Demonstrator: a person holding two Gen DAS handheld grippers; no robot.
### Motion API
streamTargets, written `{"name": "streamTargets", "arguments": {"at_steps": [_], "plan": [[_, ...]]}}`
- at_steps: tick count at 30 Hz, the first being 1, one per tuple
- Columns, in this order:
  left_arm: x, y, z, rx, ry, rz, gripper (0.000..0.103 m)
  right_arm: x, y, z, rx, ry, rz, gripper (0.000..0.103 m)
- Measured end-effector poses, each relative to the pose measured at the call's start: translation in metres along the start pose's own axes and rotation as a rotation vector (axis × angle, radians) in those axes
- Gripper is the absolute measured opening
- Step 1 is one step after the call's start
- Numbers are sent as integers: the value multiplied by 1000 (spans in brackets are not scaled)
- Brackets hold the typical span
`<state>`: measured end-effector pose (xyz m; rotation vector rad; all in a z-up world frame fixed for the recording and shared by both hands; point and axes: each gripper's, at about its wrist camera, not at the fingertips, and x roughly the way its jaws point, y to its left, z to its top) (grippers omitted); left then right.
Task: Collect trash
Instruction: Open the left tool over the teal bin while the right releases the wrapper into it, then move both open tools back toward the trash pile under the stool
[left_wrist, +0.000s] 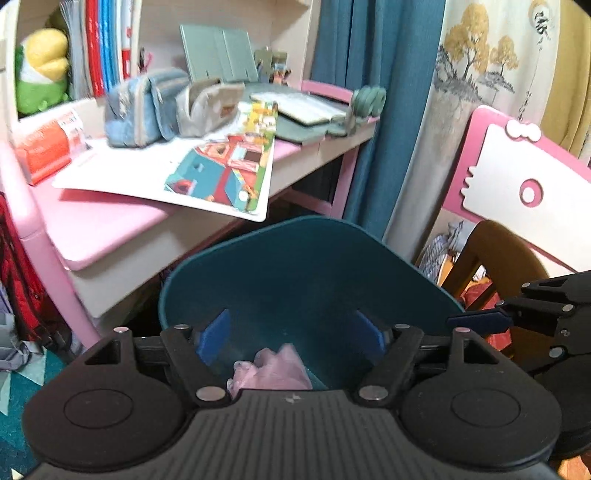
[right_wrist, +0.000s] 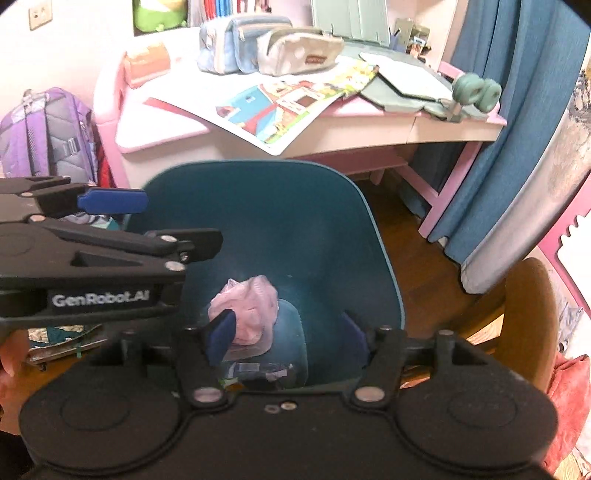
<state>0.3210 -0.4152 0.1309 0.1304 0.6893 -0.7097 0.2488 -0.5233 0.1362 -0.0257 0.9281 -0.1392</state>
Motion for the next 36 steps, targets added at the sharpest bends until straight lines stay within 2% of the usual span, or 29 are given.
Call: {"name": "streamTargets", "arguments": {"at_steps": [3,11,15,30,34,36], "plan": [[-21,3,-3,-6,-28,9,81,-15,7,-4,-7,-14,9,63],[-78,19,-21,-10,-89,24,81,-51,31,-15,-16,-67,42,73],[-105,35,-35,-17,-110,31,81,-66,52,-21,-36,-91,66,74],[-196,114,-101,-114,-150,108,82,-82,167,-46,-173,-135,226,86],[-215,140,-127,-157,-159,137,82,-77,199,-55,-202,-145,296,90],[-224,153,-142,-179,-163,169,86,-74,213,-61,-208,-149,343,91]]}}
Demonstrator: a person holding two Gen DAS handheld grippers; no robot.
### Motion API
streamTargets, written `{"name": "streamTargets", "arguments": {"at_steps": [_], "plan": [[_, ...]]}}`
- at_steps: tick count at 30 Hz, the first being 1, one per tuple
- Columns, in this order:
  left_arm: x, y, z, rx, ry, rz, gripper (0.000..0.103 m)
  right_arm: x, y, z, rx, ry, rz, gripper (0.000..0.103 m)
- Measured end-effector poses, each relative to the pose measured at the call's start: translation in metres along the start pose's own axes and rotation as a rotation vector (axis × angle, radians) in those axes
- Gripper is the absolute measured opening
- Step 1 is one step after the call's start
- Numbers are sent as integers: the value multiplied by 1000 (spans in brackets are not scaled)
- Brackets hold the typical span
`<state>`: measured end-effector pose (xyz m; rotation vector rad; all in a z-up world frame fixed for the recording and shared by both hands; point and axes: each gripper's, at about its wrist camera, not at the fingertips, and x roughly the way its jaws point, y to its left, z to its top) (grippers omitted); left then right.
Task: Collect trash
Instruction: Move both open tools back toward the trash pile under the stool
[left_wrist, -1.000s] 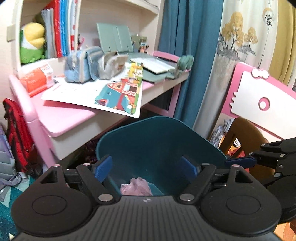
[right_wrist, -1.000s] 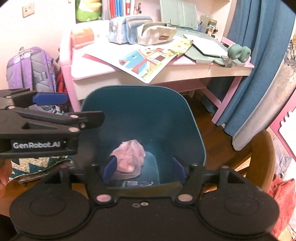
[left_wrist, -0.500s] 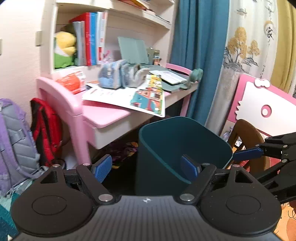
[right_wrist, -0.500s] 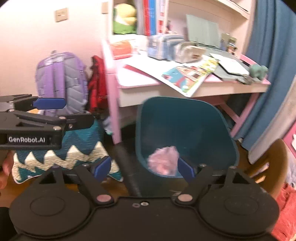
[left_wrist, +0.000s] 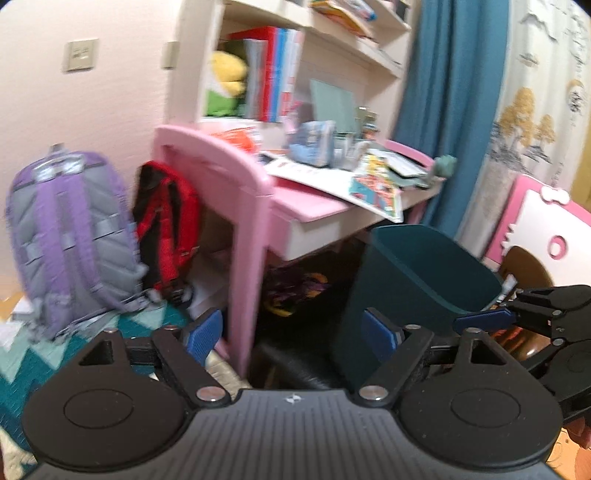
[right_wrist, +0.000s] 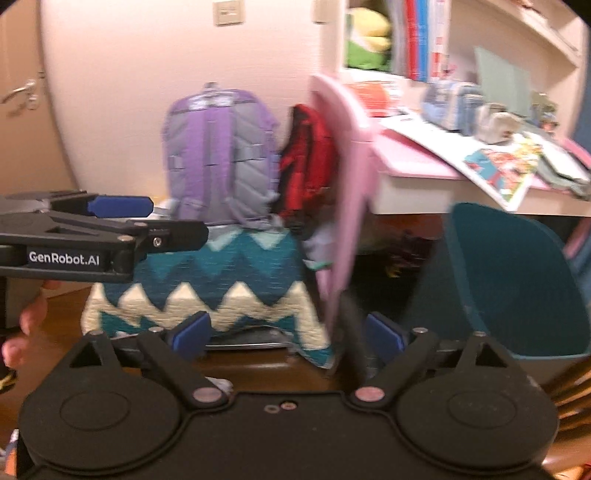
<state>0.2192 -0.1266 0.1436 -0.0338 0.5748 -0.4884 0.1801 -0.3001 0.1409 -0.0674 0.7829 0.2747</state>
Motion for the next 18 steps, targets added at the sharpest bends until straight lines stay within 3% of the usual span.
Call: {"name": "streamTargets", "arguments": {"at_steps": [4,10,18], "plan": [[-19,38,-26,-41,-32,62,99,21,27,-6,-25,-14,51,94],[-33,98,-68,-91,-34,166,100,72,64,-22,-52,-20,118,98],[-24,177,-137,-187,-18,270,102,159,112,-50,-90,22,202,101]]}}
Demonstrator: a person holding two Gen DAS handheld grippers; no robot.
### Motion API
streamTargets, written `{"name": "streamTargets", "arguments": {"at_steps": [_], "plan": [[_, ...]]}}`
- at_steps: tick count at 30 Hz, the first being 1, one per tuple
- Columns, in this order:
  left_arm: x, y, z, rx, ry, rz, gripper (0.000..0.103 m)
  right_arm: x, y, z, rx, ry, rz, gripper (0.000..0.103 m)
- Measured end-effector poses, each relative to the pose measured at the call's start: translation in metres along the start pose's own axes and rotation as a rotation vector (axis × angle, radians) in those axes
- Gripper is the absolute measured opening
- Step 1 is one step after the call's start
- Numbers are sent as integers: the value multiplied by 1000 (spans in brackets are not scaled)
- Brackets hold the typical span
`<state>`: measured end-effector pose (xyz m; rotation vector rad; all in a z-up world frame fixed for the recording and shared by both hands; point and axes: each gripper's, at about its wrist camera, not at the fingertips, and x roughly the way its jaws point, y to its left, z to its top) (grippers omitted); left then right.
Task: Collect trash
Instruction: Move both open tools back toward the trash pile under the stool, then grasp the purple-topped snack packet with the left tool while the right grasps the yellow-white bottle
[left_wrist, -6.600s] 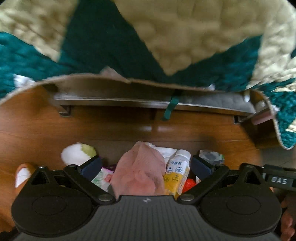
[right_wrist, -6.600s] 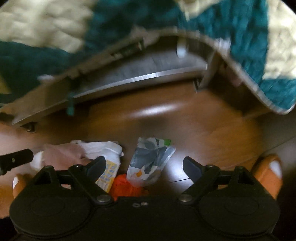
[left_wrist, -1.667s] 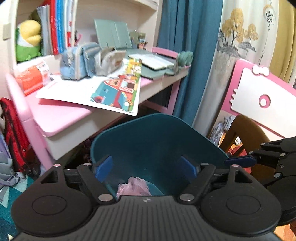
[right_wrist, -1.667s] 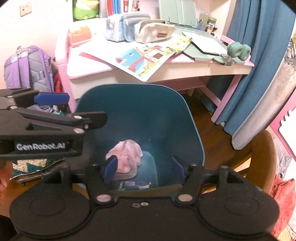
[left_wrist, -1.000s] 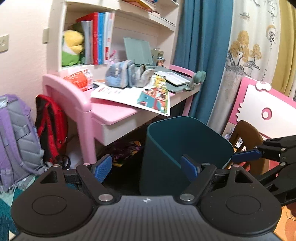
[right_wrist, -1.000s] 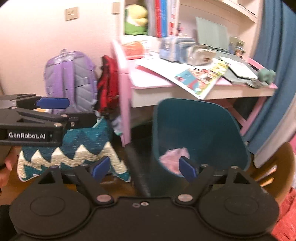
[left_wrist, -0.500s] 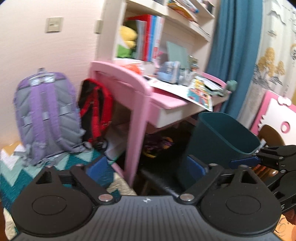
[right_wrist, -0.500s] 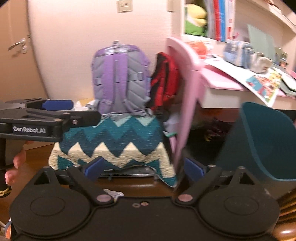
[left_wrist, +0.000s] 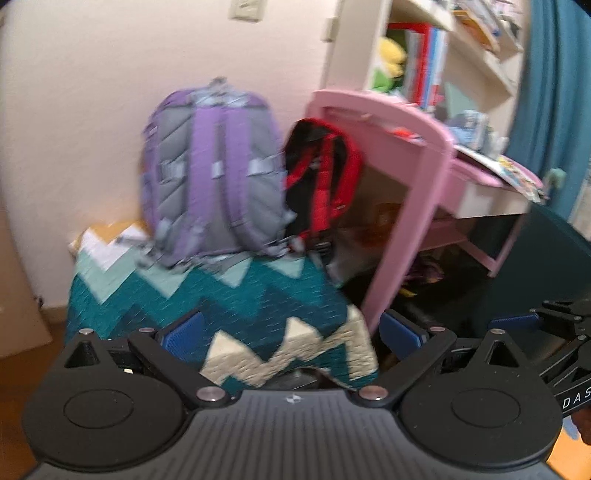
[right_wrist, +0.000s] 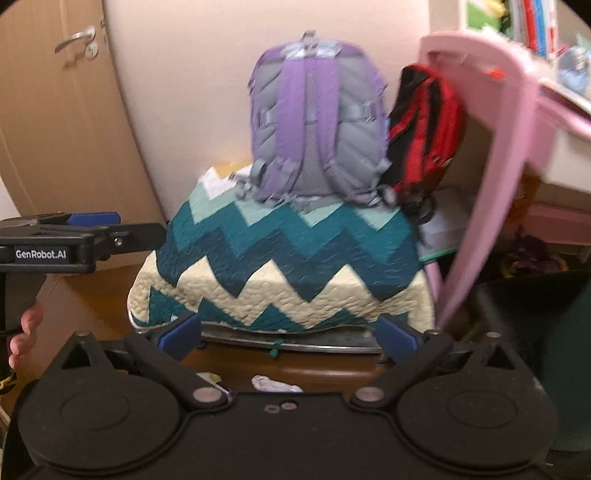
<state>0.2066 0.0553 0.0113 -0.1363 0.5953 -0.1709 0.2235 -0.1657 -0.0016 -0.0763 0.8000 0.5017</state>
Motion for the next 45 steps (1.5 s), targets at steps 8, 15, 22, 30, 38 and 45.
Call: {"name": "streamTargets", "arguments": {"at_steps": [8,15,22,30,38,45], "plan": [[60,70,-60,-71,141,81,102,105,17,-30,44,90,16,102],[120,126,-116,-132,269,148,102,197,22,-60,-9,167,-49,102],[185,159,-168,-83,425,227,102,287,13,-98,23,284,-54,102],[251,165,-237,-21,638,265,102,375,-3,-143,102,445,-56,100],[303,180,-303,-116,825,217,102,445,-22,-185,184,584,-73,98],[332,188,-352,-119,904,168,102,483,-25,-218,221,678,-91,96]]}}
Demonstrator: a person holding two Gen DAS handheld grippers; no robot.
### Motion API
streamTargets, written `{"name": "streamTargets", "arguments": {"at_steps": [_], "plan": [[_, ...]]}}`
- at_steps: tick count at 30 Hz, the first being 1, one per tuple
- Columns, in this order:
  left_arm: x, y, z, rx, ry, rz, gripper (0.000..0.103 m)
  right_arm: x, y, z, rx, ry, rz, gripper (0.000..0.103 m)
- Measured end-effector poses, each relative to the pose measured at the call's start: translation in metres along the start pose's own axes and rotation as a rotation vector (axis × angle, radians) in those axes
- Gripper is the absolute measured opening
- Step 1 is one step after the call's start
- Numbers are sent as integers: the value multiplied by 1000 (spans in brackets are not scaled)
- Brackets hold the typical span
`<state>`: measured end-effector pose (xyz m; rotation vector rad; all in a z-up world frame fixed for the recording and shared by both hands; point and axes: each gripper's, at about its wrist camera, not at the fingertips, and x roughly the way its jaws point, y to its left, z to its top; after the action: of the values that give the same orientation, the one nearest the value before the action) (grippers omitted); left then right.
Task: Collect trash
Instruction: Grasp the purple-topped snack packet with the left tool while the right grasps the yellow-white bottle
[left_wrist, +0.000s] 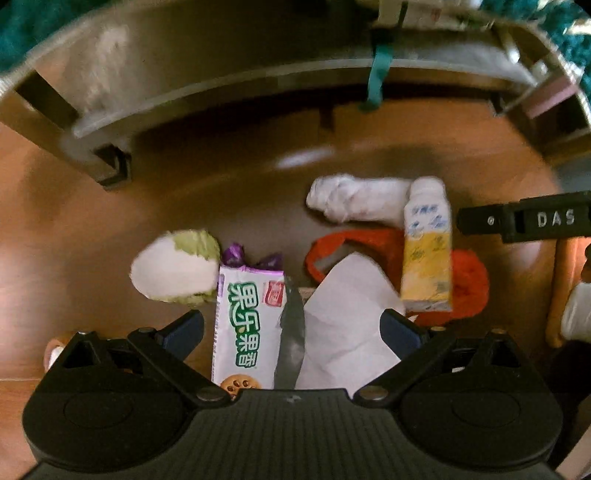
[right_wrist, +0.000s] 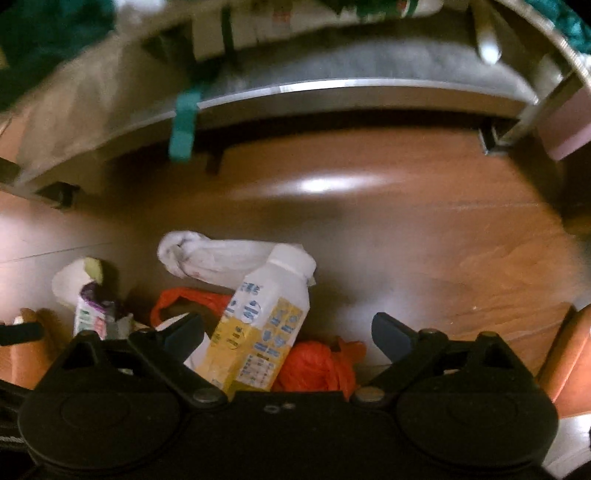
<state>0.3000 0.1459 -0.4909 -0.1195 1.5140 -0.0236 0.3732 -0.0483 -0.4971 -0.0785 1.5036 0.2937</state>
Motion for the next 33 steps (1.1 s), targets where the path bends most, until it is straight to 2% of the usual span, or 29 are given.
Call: {"name": "streamTargets", "arguments": {"at_steps": [4,12,16,18,20,21,23,24,27,33], "plan": [[30,6,-6,-15,50,-3,102,19,4,2,5,22,-26,93],[55,2,-14,49,55,4,101,46,5,8,34,68,-21,92],[62,7,-13,36,53,10,100,53,7,9,53,84,-7,87],[66,11,-13,28,55,11,91,55,8,10,60,89,0,83],[70,13,-12,29,66,23,68,56,11,11,57,95,8,75],[72,14,-13,28,72,29,63,56,12,11,52,95,7,74],[74,17,-12,23,79,37,51,54,14,11,46,91,6,63],[75,19,-12,19,79,37,47,52,15,11,44,92,4,63],[72,25,-10,-11,79,26,42,47,19,9,35,83,-15,62],[55,27,-6,-15,69,15,41,23,25,7,19,47,-9,60]]}}
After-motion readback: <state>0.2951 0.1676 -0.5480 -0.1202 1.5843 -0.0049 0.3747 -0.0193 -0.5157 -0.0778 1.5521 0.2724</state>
